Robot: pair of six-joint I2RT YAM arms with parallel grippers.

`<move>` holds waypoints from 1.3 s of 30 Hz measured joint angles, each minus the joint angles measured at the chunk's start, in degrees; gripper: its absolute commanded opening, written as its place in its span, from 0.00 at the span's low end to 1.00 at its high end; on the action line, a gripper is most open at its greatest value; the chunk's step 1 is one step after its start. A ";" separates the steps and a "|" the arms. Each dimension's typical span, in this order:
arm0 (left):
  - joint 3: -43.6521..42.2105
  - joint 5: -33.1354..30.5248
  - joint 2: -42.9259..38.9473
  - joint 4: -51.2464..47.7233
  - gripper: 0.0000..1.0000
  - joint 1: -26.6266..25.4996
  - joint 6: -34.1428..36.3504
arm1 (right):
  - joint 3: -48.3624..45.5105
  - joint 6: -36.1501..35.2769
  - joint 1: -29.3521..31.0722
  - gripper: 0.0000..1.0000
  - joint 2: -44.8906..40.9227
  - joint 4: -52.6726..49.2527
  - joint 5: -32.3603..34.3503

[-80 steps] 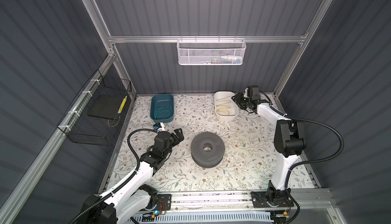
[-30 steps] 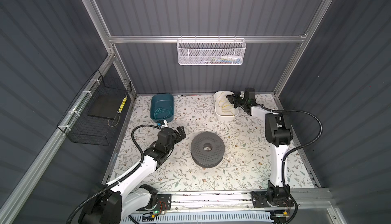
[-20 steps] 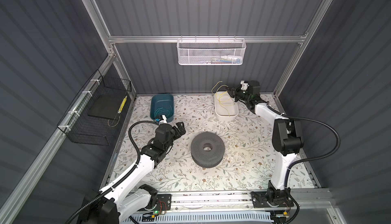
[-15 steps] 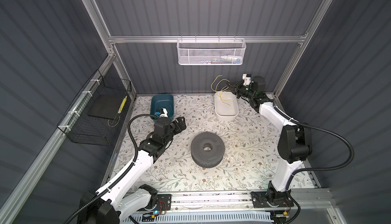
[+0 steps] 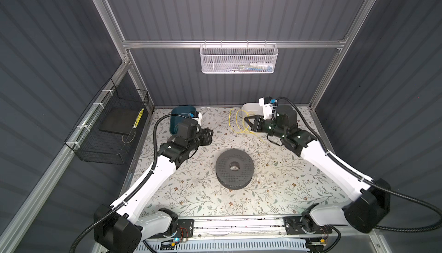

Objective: Wrap the cables
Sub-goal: 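Pull the yellow cable toward the spool while the left gripper moves to meet it, then grasp the yellow cable with the left gripper beside the right gripper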

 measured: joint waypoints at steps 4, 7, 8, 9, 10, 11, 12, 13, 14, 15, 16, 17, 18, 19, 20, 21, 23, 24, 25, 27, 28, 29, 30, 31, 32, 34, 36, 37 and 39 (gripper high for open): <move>0.02 0.57 0.24 0.26 0.62 -2.86 2.97 | -4.28 -5.05 3.32 0.00 -4.04 -1.73 7.28; -0.37 2.19 0.24 3.45 0.67 -4.37 4.15 | -6.93 -7.32 5.14 0.00 -5.46 -2.40 10.49; -0.81 3.17 0.26 5.20 0.68 -4.76 4.44 | -7.67 -7.87 5.70 0.00 -5.79 -2.78 11.30; -1.36 4.17 0.28 7.06 0.70 -5.11 4.66 | -8.35 -8.26 6.14 0.00 -6.05 -3.13 11.96; -1.86 5.05 0.37 8.59 0.70 -5.35 4.66 | -8.79 -8.44 6.40 0.00 -6.21 -3.23 12.33; -2.47 5.99 0.68 10.45 0.70 -5.64 4.70 | -9.27 -8.50 6.71 0.00 -6.43 -3.45 12.57; -2.91 6.91 1.18 12.02 0.70 -5.77 4.81 | -9.60 -8.52 6.88 0.00 -6.62 -3.61 12.76; -3.21 7.65 1.84 13.33 0.70 -5.86 4.83 | -9.68 -8.50 6.93 0.00 -6.69 -3.82 12.81; -3.30 8.41 2.71 14.43 0.69 -6.03 4.85 | -9.68 -8.50 6.97 0.00 -6.71 -3.85 12.90; -3.30 9.22 3.85 15.61 0.69 -6.03 4.85 | -9.66 -8.50 6.99 0.00 -6.71 -3.74 12.90; -3.30 9.79 4.90 16.52 0.69 -6.12 4.85 | -9.66 -8.50 7.04 0.00 -6.71 -3.72 12.85; -3.30 10.21 5.95 17.11 0.69 -6.14 4.87 | -9.66 -8.46 7.04 0.00 -6.71 -3.74 12.70; -3.30 10.51 6.95 17.57 0.68 -6.14 4.87 | -9.66 -8.44 7.08 0.00 -6.71 -3.74 12.48; -3.30 10.58 7.82 17.90 0.68 -6.23 4.87 | -9.66 -8.41 7.17 0.00 -6.71 -3.72 12.24; -3.30 10.56 8.76 18.49 0.67 -6.36 4.85 | -9.66 -8.39 7.26 0.00 -6.71 -3.69 11.98; -3.30 10.47 9.51 19.10 0.67 -6.36 4.83 | -9.66 -8.24 7.39 0.00 -6.71 -3.65 11.52; -3.30 10.16 10.32 20.22 0.65 -6.36 4.81 | -9.66 -7.96 7.65 0.00 -6.67 -3.54 10.54; -3.30 9.90 10.56 20.94 0.62 -6.36 4.76 | -9.66 -7.74 7.76 0.00 -6.64 -3.32 9.88; -3.30 9.81 10.69 21.62 0.60 -6.36 4.74 | -9.66 -7.65 7.91 0.00 -6.62 -3.21 9.55; -3.30 9.40 11.04 23.41 0.53 -6.36 4.37 | -9.66 -7.37 8.35 0.00 -6.54 -2.97 8.85; -3.30 9.20 11.17 24.02 0.50 -6.36 4.24 | -9.66 -7.30 8.61 0.00 -6.51 -2.86 8.61; -3.30 9.01 11.32 24.63 0.45 -6.36 4.00 | -9.66 -7.19 8.90 0.00 -6.51 -2.86 8.41; -3.30 8.63 11.52 25.29 0.40 -6.36 3.69 | -9.66 -7.15 9.09 0.00 -6.51 -2.84 8.28; -3.34 8.28 11.54 25.73 0.35 -6.36 3.43 | -9.66 -7.08 9.27 0.00 -6.51 -2.82 8.17; -3.50 8.07 11.56 26.45 0.28 -6.36 2.91 | -9.66 -6.91 9.49 0.00 -6.51 -2.82 8.07; -3.80 7.32 11.56 27.58 0.14 -6.36 2.36 | -9.66 -6.62 9.60 0.00 -6.51 -2.75 7.87; -4.55 5.88 11.50 28.52 0.03 -6.36 1.29 | -9.68 -6.36 9.60 0.00 -6.54 -2.60 7.78; -4.92 5.25 11.47 28.72 0.00 -6.36 1.05 | -9.70 -6.29 9.60 0.00 -6.54 -2.49 7.78; -6.12 3.67 10.97 29.11 0.00 -6.36 -0.42 | -10.12 -6.23 9.60 0.00 -6.54 -2.12 8.35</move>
